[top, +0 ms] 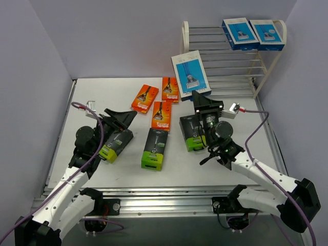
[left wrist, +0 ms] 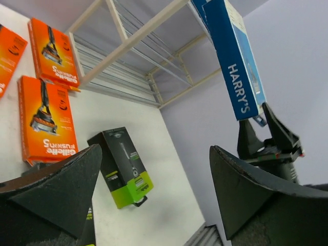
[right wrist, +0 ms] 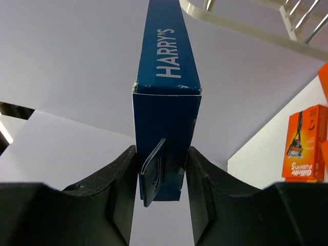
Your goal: Place and organize the shaving razors onto the shelf
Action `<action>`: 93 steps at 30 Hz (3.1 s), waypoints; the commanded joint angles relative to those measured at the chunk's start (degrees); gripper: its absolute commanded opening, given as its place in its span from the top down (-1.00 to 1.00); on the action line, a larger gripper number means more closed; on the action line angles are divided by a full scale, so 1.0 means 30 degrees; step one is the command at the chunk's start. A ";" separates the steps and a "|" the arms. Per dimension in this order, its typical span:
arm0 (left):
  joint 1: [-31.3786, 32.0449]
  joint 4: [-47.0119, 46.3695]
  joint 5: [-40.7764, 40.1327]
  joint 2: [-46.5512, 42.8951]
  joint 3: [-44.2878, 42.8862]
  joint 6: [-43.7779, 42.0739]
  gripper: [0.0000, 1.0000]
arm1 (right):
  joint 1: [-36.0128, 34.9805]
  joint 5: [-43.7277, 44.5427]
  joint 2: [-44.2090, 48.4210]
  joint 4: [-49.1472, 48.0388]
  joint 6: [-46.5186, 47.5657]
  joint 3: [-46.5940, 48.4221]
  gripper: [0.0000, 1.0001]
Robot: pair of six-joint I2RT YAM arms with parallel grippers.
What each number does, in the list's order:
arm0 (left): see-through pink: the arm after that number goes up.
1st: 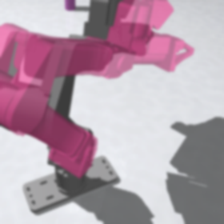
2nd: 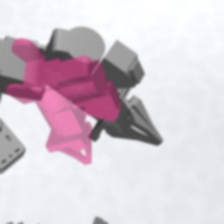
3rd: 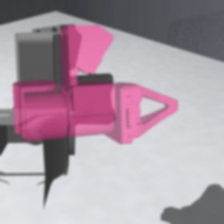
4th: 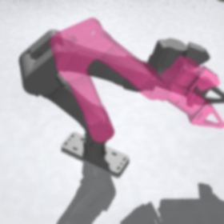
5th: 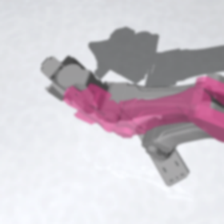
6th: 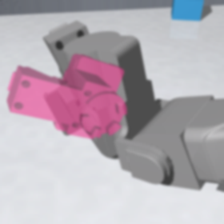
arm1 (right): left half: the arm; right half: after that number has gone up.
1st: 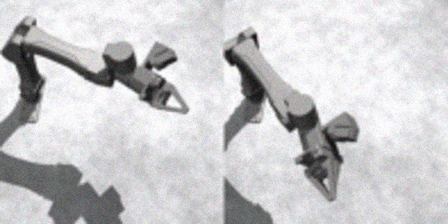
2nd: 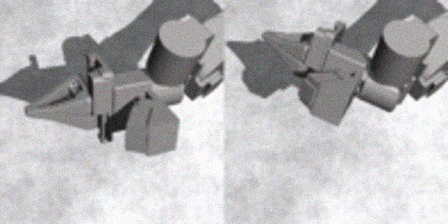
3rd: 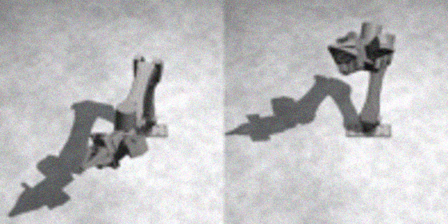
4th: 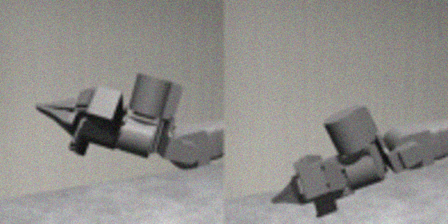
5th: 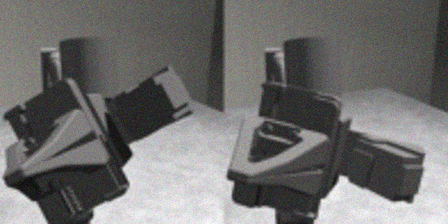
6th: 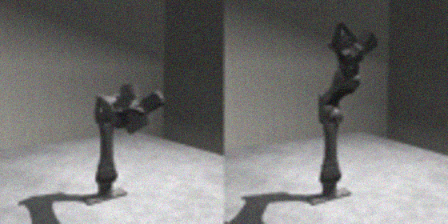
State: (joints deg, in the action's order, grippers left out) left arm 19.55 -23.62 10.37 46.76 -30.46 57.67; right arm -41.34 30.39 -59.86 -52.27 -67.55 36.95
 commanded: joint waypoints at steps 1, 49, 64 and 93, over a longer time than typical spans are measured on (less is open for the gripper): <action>0.0454 0.3822 0.0034 -0.0003 -0.3055 -0.4917 -0.88 | 0.1880 -0.2067 0.0675 0.2377 -0.0537 0.2824 1.00; 0.4294 1.0655 -0.5303 0.2459 -0.6722 -1.4946 -0.88 | 1.2462 -1.1038 -1.5231 0.5441 -0.0539 2.1667 1.00; 0.4294 1.1094 -0.5039 0.3103 -0.7045 -1.4887 -0.88 | 1.2697 -1.1068 -1.5731 0.4621 -0.1389 2.0731 1.00; 0.4294 1.1417 -0.5068 0.3543 -0.7279 -1.4829 -0.88 | 1.2726 -1.0805 -1.6083 0.4474 -0.1566 2.0262 -0.08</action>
State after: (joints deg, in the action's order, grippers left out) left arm 32.18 11.05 -5.08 57.30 -49.63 13.82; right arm -3.66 -2.37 -107.81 -33.61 -72.16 97.60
